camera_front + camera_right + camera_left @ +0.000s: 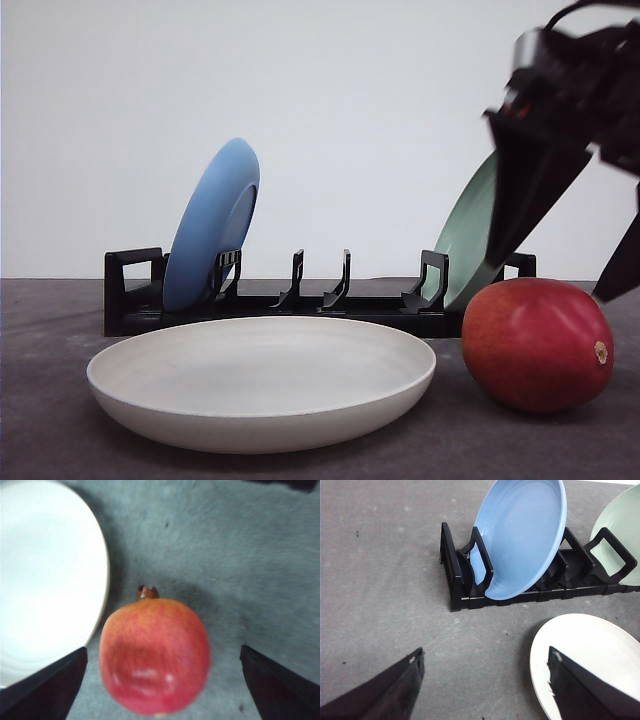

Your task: Place pomegranate in white plate

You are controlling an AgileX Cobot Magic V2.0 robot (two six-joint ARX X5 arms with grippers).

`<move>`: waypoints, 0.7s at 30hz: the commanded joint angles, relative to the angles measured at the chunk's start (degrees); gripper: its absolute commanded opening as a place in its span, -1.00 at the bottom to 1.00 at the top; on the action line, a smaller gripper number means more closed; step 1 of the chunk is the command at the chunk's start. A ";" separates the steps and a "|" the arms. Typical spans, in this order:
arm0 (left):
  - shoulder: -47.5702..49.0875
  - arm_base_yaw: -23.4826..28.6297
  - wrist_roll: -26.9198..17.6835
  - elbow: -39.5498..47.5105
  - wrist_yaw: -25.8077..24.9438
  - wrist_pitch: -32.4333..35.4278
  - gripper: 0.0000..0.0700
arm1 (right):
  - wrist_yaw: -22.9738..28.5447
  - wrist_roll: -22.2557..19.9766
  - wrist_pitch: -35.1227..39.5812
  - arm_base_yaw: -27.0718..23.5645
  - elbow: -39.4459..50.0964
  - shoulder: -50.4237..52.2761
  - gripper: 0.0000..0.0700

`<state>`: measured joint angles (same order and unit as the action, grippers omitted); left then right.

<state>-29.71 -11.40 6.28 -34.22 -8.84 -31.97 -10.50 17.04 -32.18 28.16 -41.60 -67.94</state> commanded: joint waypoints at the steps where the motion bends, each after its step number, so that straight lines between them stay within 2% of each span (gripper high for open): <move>1: -0.22 -0.07 0.42 -0.39 0.26 0.28 0.34 | 0.28 1.05 0.98 1.09 -1.11 -2.19 0.80; 11: -0.24 -0.07 0.42 -0.39 0.26 0.24 0.34 | 0.05 1.22 3.59 2.89 -1.11 -8.94 0.75; 13: -0.24 -0.07 0.39 -0.39 0.26 0.24 0.34 | 0.09 1.20 3.04 2.89 -1.11 -9.48 0.69; 17: -0.24 -0.07 0.29 -0.39 0.26 0.28 0.34 | -0.05 1.17 2.11 2.89 -1.11 -9.67 0.39; 21: -0.24 -0.07 0.26 -0.39 0.26 0.26 0.34 | -0.82 0.59 0.70 2.82 -1.98 -9.66 0.37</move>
<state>-29.71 -11.40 6.28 -34.22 -8.82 -31.97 -11.07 17.85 -31.34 30.68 -42.22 -76.88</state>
